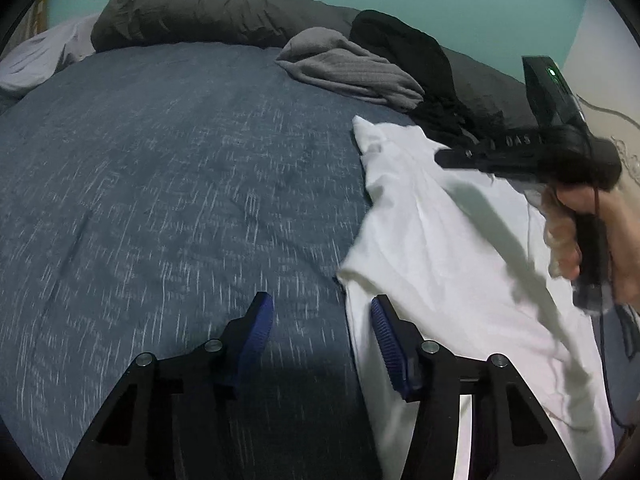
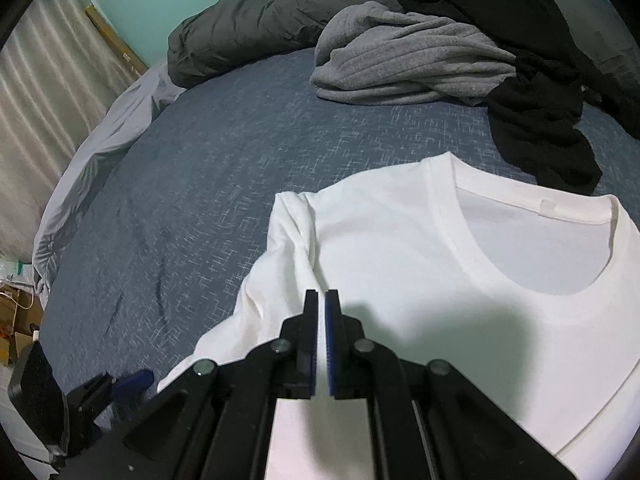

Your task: Fold clothes

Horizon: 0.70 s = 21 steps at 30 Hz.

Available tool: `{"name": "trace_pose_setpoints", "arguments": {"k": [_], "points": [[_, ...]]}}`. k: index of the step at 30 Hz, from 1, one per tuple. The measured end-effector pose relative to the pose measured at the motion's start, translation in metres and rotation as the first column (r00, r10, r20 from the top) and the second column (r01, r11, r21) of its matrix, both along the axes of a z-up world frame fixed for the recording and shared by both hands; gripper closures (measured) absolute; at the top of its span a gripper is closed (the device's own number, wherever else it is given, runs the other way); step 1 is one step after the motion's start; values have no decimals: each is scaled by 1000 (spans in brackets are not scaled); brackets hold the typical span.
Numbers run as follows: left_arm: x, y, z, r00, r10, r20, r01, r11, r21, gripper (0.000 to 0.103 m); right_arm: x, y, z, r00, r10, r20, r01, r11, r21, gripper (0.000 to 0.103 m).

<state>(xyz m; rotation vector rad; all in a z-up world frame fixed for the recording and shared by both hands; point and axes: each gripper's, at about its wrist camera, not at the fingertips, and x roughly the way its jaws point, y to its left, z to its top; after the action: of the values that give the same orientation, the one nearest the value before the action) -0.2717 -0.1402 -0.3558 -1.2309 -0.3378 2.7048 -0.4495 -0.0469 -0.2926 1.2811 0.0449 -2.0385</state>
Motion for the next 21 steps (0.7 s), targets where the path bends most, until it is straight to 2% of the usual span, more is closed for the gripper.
{"name": "trace_pose_setpoints", "arguments": {"k": [3,8,9,10,11,13,17,21], "points": [[-6,2,0,1000,-17,-11,17,999,-34,48,0,-2,-3,1000,9,2,-9,1000,11,100],[-8,3,-4,999,-39,0,39,999,-36,49,-3,-1,-5,1000,4,9,-4,1000,10,100],[-8,3,-4,999,-49,1,49,998,-40,52,-4,0,-5,1000,2,12,-3,1000,7,100],[-8,4,-3,998,-60,3,60,997,-51,62,-4,0,-4,1000,0,14,0,1000,5,100],[-7,4,-3,998,-66,7,66,996,-54,66,-4,0,-4,1000,-2,16,2,1000,3,100],[-6,3,-4,997,-75,14,75,997,-32,72,-3,0,-3,1000,-8,21,8,1000,0,100],[-6,-6,2,998,-64,-6,65,995,71,72,-9,-4,4,999,-27,26,27,1000,-16,99],[-5,-10,8,999,-43,-18,45,995,94,71,-16,-17,6,999,-27,32,28,1000,-4,90]]}}
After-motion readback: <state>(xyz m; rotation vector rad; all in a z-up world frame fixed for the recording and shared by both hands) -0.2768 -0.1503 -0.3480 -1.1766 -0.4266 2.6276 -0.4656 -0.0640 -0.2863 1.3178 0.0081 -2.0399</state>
